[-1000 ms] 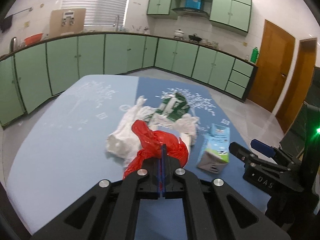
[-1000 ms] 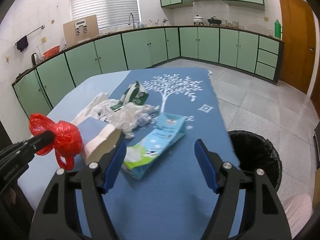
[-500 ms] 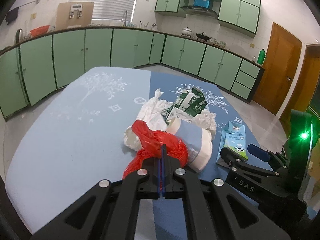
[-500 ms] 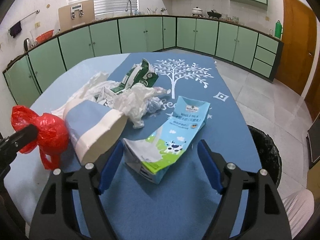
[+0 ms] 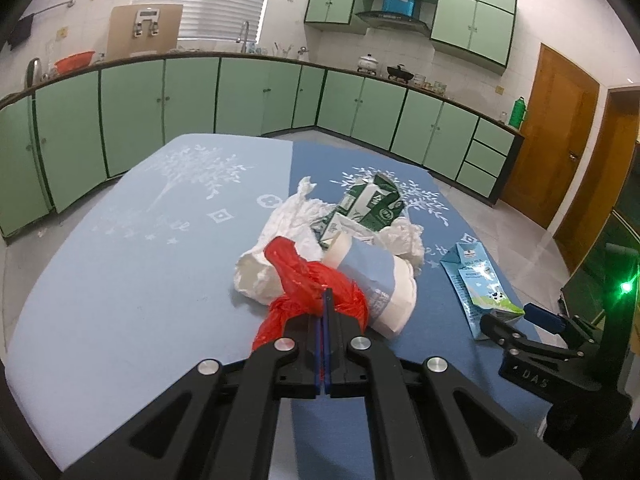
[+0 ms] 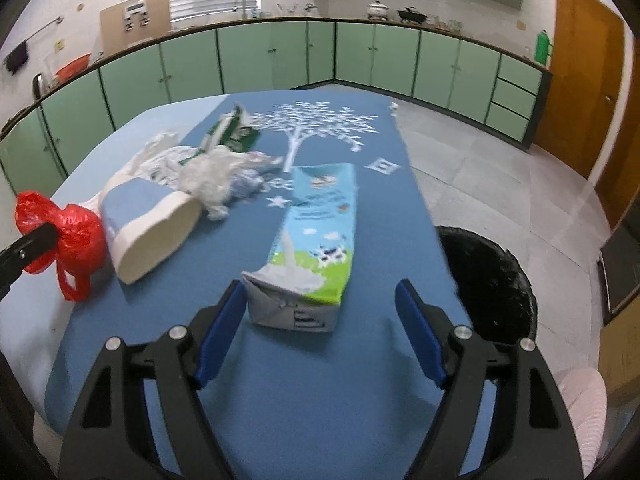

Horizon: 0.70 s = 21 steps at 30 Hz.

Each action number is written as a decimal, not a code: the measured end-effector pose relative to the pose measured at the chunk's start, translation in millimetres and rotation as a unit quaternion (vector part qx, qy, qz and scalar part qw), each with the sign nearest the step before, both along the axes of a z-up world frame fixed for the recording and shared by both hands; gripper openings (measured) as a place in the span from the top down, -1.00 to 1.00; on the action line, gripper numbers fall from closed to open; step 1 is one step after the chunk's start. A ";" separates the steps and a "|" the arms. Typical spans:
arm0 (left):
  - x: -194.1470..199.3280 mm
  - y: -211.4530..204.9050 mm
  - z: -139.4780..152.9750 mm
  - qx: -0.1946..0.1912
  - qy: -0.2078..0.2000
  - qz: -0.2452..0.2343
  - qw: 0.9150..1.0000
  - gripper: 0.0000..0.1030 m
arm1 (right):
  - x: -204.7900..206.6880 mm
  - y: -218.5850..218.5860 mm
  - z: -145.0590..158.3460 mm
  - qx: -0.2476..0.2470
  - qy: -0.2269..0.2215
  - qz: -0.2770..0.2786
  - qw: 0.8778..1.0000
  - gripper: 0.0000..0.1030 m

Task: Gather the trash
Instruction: 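Grasp the red plastic bag with the left tool while the right grasps the blue milk carton, then carry the red bag and milk carton over the bin and release both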

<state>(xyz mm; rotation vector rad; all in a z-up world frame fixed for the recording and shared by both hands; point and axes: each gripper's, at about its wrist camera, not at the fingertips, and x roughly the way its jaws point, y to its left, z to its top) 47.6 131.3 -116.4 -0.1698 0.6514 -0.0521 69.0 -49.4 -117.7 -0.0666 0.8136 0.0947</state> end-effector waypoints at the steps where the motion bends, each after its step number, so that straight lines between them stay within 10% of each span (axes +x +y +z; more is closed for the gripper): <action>1: 0.1 -2.8 0.5 0.001 -0.001 -0.004 1.000 0.98 | -1.1 -3.3 0.0 0.000 -0.003 -0.006 1.000 -0.45; 13: 2.3 -6.7 0.5 0.002 0.000 -0.006 1.000 0.98 | 25.0 10.0 -7.8 0.003 -0.003 -0.006 1.000 -0.45; 21: -1.8 -6.9 8.1 0.009 -0.012 -0.004 1.000 0.98 | 27.3 -0.2 -11.7 0.032 0.020 0.012 0.999 0.14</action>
